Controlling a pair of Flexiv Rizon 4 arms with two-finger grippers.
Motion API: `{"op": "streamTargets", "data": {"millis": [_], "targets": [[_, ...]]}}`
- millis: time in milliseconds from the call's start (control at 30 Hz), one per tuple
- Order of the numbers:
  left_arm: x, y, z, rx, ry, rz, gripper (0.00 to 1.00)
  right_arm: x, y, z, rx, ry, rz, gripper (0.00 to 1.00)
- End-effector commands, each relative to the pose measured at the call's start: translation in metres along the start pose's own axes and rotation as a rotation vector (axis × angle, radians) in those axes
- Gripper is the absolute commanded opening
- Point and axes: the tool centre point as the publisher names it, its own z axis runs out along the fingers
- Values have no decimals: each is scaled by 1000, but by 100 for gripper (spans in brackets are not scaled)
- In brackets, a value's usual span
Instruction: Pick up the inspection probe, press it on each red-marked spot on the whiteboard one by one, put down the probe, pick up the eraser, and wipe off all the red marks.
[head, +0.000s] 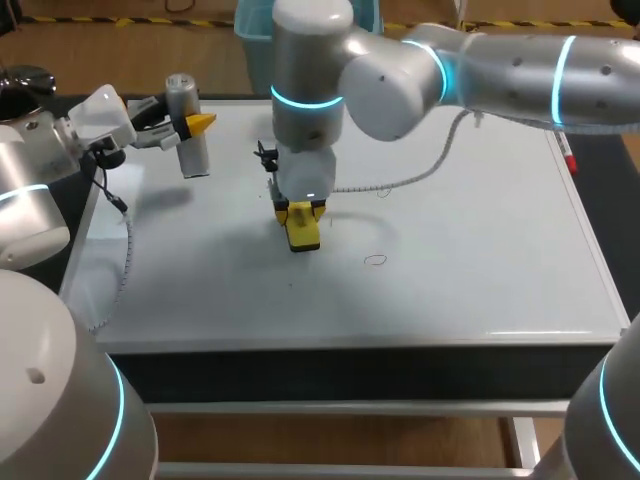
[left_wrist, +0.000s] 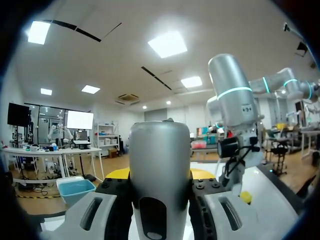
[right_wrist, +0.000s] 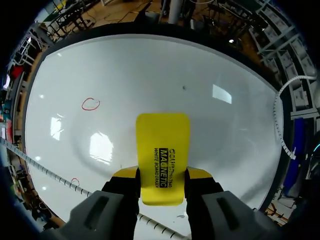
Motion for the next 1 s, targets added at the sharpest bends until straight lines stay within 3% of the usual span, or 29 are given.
{"op": "streamTargets", "data": {"millis": [33, 533, 1000], "targets": [[0, -1, 0, 1, -2, 1, 0, -3, -14, 6, -11, 49, 4, 0], [0, -1, 0, 1, -2, 1, 0, 13, -30, 12, 2, 35, 32, 0], [0, -1, 0, 1, -2, 1, 0, 48, -42, 24, 18, 40, 86, 0]]}}
